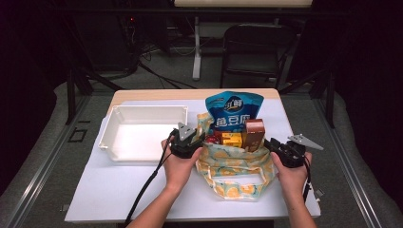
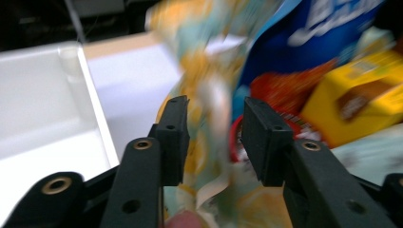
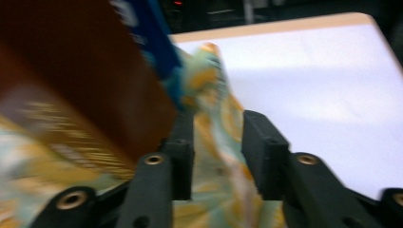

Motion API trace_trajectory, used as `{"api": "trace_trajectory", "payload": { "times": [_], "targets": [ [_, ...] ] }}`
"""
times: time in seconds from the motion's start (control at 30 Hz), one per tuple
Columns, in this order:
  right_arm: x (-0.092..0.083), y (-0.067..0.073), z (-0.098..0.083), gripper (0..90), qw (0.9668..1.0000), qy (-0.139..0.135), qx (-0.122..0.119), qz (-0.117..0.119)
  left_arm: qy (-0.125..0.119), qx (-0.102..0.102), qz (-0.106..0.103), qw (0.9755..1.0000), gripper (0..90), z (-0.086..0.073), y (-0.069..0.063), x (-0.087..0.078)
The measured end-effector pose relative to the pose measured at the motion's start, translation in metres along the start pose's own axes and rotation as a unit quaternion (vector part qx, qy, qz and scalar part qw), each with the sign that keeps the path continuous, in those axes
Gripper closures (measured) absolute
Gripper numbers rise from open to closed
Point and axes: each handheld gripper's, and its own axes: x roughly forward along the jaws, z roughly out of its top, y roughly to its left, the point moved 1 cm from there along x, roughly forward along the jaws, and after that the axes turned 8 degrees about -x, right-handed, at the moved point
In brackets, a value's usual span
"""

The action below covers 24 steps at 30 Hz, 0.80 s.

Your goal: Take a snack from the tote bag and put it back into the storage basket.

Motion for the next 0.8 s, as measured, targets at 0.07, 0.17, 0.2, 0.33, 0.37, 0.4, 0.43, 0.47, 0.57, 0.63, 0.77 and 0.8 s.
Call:
{"api": "trace_trajectory", "payload": {
  "times": [0.07, 0.17, 0.2, 0.33, 0.37, 0.4, 0.43, 0.47, 0.57, 0.63, 0.77, 0.8],
  "targets": [
    [0.004, -0.003, -0.003, 60.2, 1.0000, 0.006, 0.005, -0.005, -0.001, 0.007, 0.013, 0.9999, 73.1, -0.004, -0.002, 0.003],
    [0.009, -0.005, -0.005, 63.9, 0.9998, 0.014, 0.004, 0.013, 0.001, 0.040, 0.014, 0.9991, 90.0, -0.010, -0.008, 0.003],
    [0.012, -0.004, -0.006, 66.1, 0.9997, 0.012, 0.011, 0.017, 0.002, 0.055, 0.026, 0.9982, 90.0, -0.011, -0.010, 0.003],
    [0.017, -0.003, -0.008, 80.0, 0.9988, 0.025, 0.020, 0.037, 0.016, 0.046, 0.033, 0.9983, 90.0, -0.014, -0.009, 0.004],
    [0.018, -0.003, -0.008, 82.4, 0.9986, 0.028, 0.019, 0.041, 0.020, 0.044, 0.034, 0.9983, 90.0, -0.016, -0.008, 0.005],
    [0.018, -0.003, -0.009, 84.0, 0.9983, 0.036, 0.011, 0.043, 0.024, 0.042, 0.032, 0.9983, 90.0, -0.019, -0.007, 0.006],
    [0.019, -0.001, -0.009, 85.7, 0.9982, 0.037, 0.011, 0.047, 0.021, 0.043, 0.032, 0.9983, 90.0, -0.021, -0.007, 0.006],
    [0.020, -0.001, -0.009, 86.3, 0.9979, 0.041, 0.009, 0.050, 0.019, 0.050, 0.039, 0.9978, 90.0, -0.023, -0.008, 0.005],
    [0.023, 0.000, -0.011, 87.9, 0.9976, 0.053, 0.009, 0.043, 0.022, 0.061, 0.049, 0.9967, 90.0, -0.030, -0.010, 0.008],
    [0.026, 0.000, -0.013, 88.1, 0.9969, 0.065, 0.015, 0.043, 0.036, 0.075, 0.047, 0.9954, 90.0, -0.036, -0.011, 0.011],
    [0.031, -0.002, -0.018, 88.2, 0.9942, 0.099, 0.022, 0.034, 0.048, 0.083, 0.056, 0.9938, 90.0, -0.047, -0.011, 0.016],
    [0.033, -0.002, -0.020, 88.4, 0.9930, 0.111, 0.028, 0.031, 0.046, 0.082, 0.056, 0.9940, 90.0, -0.047, -0.011, 0.016]
  ]
}}
